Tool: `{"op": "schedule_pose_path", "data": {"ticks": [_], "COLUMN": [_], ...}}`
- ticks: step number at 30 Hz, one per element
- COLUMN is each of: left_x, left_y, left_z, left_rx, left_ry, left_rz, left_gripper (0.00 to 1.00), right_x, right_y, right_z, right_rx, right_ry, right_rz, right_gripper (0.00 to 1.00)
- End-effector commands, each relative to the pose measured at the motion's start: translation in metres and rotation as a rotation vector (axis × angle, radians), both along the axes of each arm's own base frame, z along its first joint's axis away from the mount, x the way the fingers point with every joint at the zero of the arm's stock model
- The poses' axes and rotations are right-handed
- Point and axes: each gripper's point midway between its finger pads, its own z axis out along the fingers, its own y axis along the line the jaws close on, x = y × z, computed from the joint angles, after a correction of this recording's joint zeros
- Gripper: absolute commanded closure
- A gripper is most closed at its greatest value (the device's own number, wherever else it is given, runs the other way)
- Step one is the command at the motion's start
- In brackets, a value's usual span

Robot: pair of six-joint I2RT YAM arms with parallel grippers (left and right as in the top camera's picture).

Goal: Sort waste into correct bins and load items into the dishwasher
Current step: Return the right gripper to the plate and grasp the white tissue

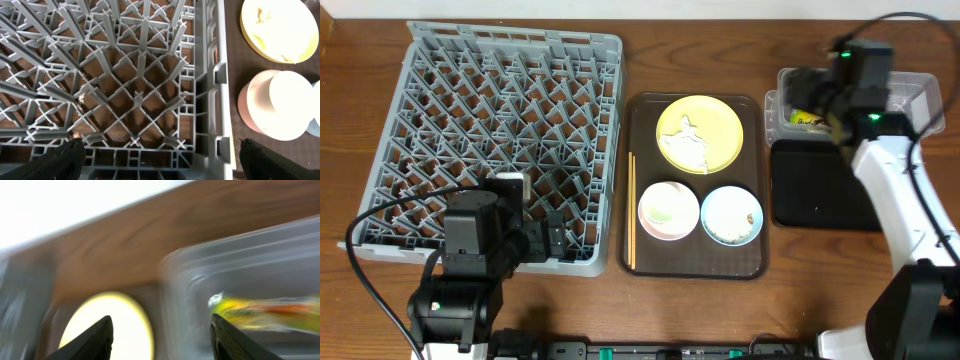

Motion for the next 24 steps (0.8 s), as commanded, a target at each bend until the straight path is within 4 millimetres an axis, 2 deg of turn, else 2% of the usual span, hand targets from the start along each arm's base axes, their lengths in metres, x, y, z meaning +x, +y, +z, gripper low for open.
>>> {"op": "schedule_pose_path", "data": {"ticks": [1,4,7,11,17,19,21,24], "left_x": [0.002,0.002,0.002,0.002,0.002,0.002,0.002,0.001], "left_y": [-0.002,-0.002,-0.002,-0.002,-0.002,-0.002,-0.002,-0.002], "left_z": [0.008,0.008,0.008,0.008,0.008,0.008,0.008,0.007], "left_rx": [-0.014,-0.014,-0.014,-0.014,-0.014,-0.014,-0.014,-0.014], "left_ry": [-0.019,-0.018,-0.018,-0.018,-0.018,-0.018,-0.018,-0.015], "left_rz": [-0.002,-0.002,-0.002,-0.002,-0.002,-0.002,-0.002,-0.002], "left_gripper": [0.02,0.02,0.02,0.02,0.02,0.02,0.02,0.02], "right_x": [-0.025,-0.036,-0.039,-0.036,-0.036,-0.035,-0.033,-0.029], "right_y": [0.073,0.107,0.129,0.146,0.173,0.183,0.181,0.173], "right_z": [-0.017,-0.041,-0.060,-0.094,-0.134,-0.149,-0.158,-0.158], "right_rx": [-0.062,-0.104,-0.153,-0.253,-0.264,-0.246,-0.251,-0.261], "right_ry": [0.037,0.092,0.116,0.147,0.178,0.186,0.199,0.203], "right_rz": [0.351,0.440,0.470,0.441,0.460,0.451,0.407,0.331], "right_gripper": [0.35,0.27,0.24,0.24,0.26,0.29,0.35,0.64]}}
